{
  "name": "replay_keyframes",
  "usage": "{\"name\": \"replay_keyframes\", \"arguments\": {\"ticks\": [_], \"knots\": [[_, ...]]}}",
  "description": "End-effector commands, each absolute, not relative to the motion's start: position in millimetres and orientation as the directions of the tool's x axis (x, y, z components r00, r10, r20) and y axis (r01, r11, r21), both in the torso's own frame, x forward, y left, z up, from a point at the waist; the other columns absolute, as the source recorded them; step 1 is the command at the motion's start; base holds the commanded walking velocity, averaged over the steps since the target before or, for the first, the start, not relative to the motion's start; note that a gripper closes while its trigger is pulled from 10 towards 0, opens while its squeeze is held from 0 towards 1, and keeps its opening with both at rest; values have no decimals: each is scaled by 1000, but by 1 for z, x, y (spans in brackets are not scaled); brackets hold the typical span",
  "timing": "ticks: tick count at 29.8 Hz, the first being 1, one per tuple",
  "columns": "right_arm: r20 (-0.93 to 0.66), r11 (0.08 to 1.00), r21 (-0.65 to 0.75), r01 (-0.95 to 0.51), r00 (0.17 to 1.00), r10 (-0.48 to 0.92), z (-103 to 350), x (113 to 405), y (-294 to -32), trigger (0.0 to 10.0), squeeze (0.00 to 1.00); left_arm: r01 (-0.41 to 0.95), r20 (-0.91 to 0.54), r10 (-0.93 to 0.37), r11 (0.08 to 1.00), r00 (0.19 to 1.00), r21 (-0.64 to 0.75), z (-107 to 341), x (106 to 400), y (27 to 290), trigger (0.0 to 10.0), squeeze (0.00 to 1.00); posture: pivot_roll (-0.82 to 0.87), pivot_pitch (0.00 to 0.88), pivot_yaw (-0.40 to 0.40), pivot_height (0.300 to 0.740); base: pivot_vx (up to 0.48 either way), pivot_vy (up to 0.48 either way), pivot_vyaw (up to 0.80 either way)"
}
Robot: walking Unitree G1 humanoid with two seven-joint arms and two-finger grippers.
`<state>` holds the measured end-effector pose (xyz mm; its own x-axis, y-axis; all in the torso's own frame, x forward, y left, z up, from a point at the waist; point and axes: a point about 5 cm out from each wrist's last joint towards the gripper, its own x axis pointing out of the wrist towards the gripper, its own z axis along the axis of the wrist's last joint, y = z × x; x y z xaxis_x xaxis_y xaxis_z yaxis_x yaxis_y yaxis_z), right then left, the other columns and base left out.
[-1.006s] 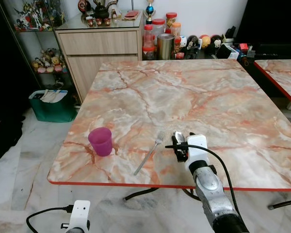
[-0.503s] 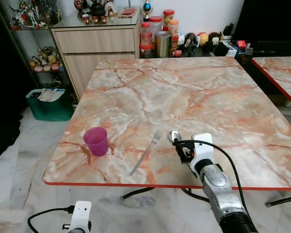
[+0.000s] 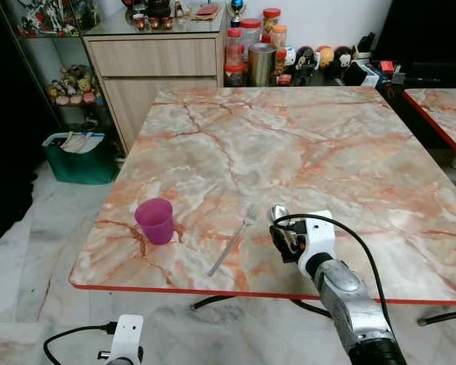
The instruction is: Setting the table
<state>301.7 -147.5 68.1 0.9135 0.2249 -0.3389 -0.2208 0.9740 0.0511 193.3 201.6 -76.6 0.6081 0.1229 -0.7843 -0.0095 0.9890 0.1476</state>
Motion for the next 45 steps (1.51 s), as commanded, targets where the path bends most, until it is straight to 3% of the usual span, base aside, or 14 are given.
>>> {"name": "replay_keyframes", "arguments": {"ticks": [1,43,44,45], "knots": [[-330,983,46,-180,926,185,78,303,-153,10000,0,-6,-790,123,989,600,149,-77,192,204,10000,0,-71,0,22,728,0,0,0],[-473,986,28,-165,867,158,51,305,-151,10000,0,-13,-797,107,992,595,123,-78,193,200,10000,0,-68,0,19,728,0,0,0],[-473,985,29,-172,865,165,51,305,-150,3569,0,-14,-798,106,992,593,122,-78,192,200,10000,0,-68,0,19,728,0,0,0],[-473,984,30,-175,865,168,51,305,-149,3569,0,-14,-798,106,992,593,122,-78,192,200,10000,0,-67,0,19,728,0,0,0]]}}
